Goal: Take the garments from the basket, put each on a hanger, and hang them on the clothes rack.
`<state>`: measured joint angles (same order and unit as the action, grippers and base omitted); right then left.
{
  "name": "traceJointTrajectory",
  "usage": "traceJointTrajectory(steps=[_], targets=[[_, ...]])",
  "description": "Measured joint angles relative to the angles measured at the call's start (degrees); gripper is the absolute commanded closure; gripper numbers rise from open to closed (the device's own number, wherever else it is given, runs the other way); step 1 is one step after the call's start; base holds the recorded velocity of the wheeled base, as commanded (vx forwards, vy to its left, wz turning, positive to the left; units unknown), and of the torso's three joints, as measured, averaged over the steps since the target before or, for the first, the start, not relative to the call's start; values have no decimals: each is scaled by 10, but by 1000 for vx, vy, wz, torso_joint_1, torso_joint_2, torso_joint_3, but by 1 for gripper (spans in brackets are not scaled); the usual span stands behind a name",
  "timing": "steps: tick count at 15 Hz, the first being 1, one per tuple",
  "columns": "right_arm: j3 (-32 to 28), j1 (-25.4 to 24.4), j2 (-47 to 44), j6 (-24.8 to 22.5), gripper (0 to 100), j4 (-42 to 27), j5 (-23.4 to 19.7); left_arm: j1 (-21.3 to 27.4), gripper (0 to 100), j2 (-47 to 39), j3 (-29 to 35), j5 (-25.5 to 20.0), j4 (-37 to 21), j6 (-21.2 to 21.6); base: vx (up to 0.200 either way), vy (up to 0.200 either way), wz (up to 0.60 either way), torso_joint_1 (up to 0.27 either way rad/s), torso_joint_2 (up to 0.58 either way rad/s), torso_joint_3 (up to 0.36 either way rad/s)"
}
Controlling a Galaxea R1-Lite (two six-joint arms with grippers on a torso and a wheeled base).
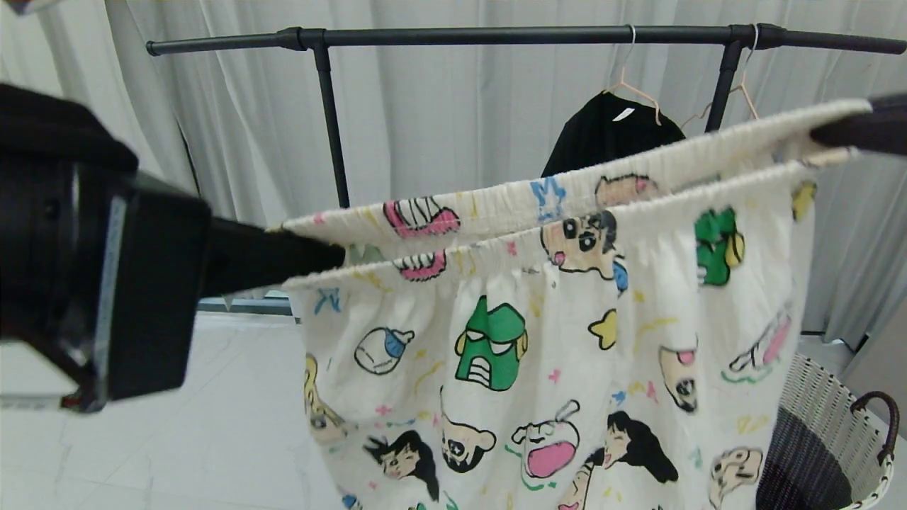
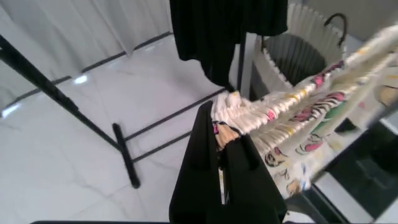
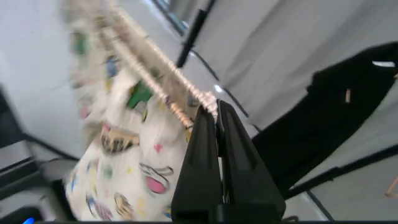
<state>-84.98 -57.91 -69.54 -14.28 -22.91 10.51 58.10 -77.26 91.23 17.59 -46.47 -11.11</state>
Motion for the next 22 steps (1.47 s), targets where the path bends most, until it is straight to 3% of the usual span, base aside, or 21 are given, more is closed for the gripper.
traceJointTrajectory(steps=[3, 4, 6, 8, 12, 14, 16, 19, 22], targets=[[34, 1, -80, 2, 100, 271, 9, 101, 100, 26, -1, 0, -57, -109, 0, 0, 0, 0, 0, 0], [40, -7, -108, 2, 100, 321, 10, 141, 100, 32, 3, 0, -61, -142, 0, 0, 0, 0, 0, 0], [46, -29, -146, 2, 100, 348, 10, 211, 100, 39, 17, -1, -66, -199, 0, 0, 0, 0, 0, 0], [49, -37, -165, 2, 100, 350, 9, 242, 100, 43, 38, -1, -66, -213, 0, 0, 0, 0, 0, 0], [52, -39, -171, 2, 100, 343, 10, 251, 100, 45, 56, -1, -67, -212, 0, 0, 0, 0, 0, 0], [59, -29, -159, 2, 100, 300, 11, 247, 100, 45, 51, 5, -67, -192, 0, 0, 0, 0, 0, 0], [66, 1, -131, 2, 100, 223, 12, 227, 100, 40, 45, 20, -67, -149, 0, 0, 0, 0, 0, 0], [72, 41, -69, 2, 100, 117, 10, 142, 100, 12, 36, 93, -56, -43, 0, 0, 0, 0, 0, 0], [105, 42, -7, 2, 100, 73, -13, 103, 100, -27, 51, 108, -4, -18, 0, 0, 0, 0, 0, 0]])
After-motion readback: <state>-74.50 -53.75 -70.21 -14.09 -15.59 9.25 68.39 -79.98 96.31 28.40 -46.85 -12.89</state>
